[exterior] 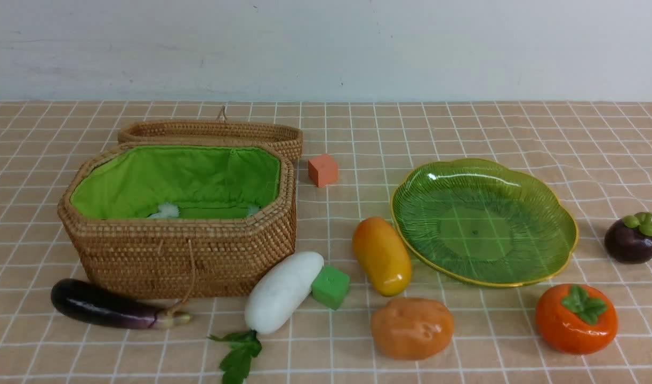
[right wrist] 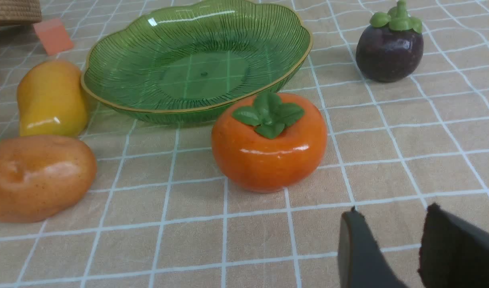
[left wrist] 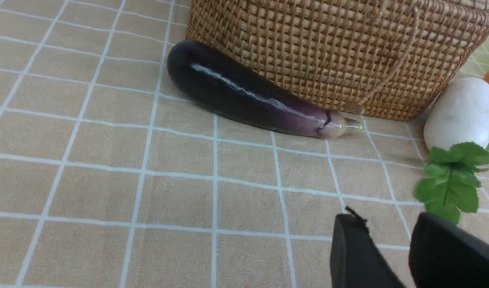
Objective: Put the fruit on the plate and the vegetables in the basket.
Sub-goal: Use the left arm to grab an eggplant and put it into the left basket
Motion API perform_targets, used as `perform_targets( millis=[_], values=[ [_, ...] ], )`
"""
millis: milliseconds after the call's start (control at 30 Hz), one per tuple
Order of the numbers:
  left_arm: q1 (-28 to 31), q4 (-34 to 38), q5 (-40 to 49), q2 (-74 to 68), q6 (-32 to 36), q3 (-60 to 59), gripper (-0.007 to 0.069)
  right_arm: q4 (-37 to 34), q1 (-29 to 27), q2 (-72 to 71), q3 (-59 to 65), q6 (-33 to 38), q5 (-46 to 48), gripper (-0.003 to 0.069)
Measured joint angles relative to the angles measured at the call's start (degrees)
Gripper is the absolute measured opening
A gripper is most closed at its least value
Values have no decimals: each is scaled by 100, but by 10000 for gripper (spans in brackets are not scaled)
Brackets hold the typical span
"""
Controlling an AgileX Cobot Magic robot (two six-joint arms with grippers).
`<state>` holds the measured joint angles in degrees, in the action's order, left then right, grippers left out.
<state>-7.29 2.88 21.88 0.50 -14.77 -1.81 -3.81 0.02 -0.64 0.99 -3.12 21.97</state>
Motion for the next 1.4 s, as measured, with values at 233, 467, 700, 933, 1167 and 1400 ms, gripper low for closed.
perform_targets(
  millis=[233,467,700,933,1167,1400],
  values=[
    [0,0,0,0,0,0,218,0,0,0,0,0,0,242],
    [0,0,0,0,0,0,222,0,0,0,0,0,0,242],
    [0,0,0,0,0,0,229,0,0,0,0,0,0,242],
    [0,111,-124,0,-71,0,236,0,0,0,0,0,0,242],
    [0,1989,-1591,0,-983,0,237,0,0,0,0,0,0,242],
    [0,2509,-2304,0,-1054,75,190,0,0,0,0,0,0,242]
  ],
)
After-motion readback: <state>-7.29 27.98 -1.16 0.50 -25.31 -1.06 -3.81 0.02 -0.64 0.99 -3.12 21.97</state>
